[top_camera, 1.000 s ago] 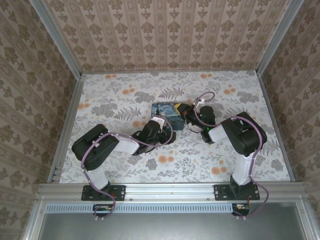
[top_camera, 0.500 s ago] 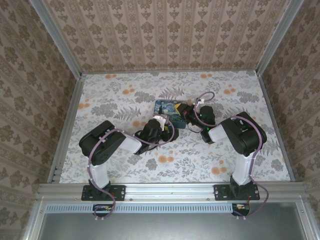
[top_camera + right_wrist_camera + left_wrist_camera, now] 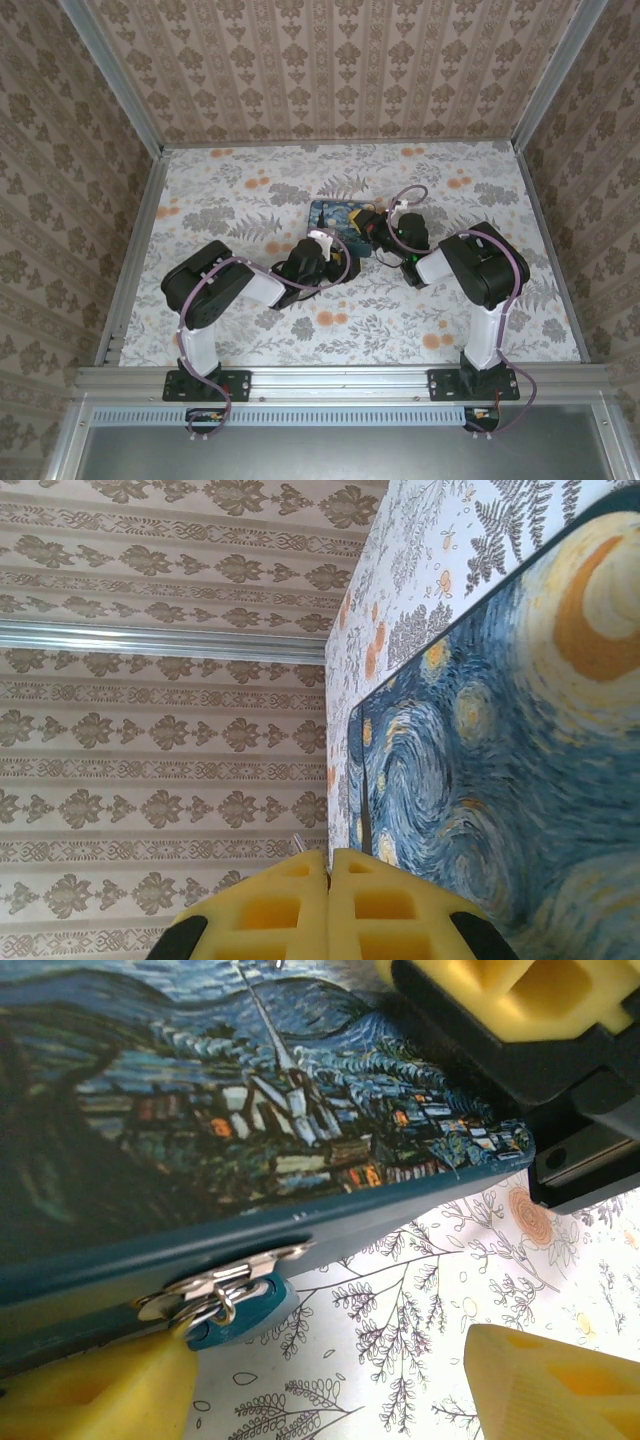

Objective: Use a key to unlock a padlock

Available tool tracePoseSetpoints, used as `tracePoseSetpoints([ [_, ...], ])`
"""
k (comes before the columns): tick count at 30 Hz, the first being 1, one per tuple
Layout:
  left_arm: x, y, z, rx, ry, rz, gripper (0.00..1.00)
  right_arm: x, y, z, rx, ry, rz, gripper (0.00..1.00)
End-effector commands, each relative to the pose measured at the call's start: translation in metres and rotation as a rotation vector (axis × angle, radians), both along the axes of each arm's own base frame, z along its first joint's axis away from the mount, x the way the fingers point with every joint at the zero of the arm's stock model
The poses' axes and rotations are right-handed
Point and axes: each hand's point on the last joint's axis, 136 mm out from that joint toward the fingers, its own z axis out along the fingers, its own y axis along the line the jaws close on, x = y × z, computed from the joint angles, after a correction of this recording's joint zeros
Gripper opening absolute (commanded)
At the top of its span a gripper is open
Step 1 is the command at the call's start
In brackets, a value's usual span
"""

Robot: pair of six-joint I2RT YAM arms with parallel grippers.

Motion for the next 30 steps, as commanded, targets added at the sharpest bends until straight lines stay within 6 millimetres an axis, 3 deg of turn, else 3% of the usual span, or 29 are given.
tracePoseSetpoints([
  [1, 0.007, 0.012, -0.027, 0.117, 0.039, 0.060, 0.72, 0.002, 0.001, 0.005, 0.003, -0.031, 0.006, 0.00],
  [7, 0.007, 0.004, -0.025, 0.110, 0.044, 0.030, 0.72, 0.002, 0.000, 0.002, 0.005, -0.026, 0.003, 0.00],
  [14, 0.000, -0.013, 0.005, -0.095, 0.041, 0.000, 0.71, 0.000, -0.001, 0.000, 0.002, -0.022, -0.002, 0.00],
  [30, -0.002, -0.008, 0.019, -0.291, 0.055, 0.043, 0.69, 0.001, -0.001, -0.006, 0.003, -0.011, -0.004, 0.00],
])
